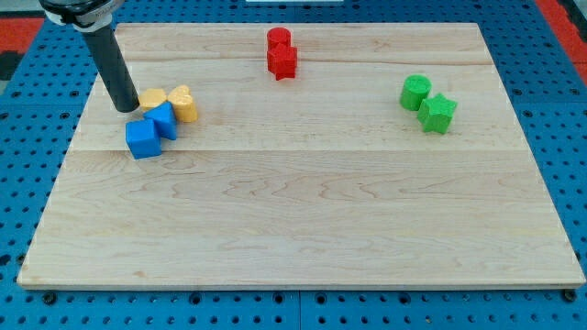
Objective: Keep the blue triangle at the center of the board
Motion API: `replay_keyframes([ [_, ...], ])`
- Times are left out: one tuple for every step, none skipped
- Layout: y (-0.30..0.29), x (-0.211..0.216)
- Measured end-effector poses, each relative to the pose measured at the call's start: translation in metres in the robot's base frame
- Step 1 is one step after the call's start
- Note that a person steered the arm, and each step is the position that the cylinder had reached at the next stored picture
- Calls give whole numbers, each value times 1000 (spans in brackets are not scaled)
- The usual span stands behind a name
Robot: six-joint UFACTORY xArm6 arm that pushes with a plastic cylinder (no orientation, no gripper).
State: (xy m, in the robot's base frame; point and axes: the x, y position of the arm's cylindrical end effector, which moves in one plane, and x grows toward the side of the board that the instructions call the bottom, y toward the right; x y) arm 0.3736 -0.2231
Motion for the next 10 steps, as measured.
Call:
replay_keyframes([
  [29, 23],
  [35, 43],
  [17, 49],
  [-17, 68],
  [-9, 51],
  [35, 40],
  [83, 44],
  [127, 48],
  [134, 81],
  [135, 123],
])
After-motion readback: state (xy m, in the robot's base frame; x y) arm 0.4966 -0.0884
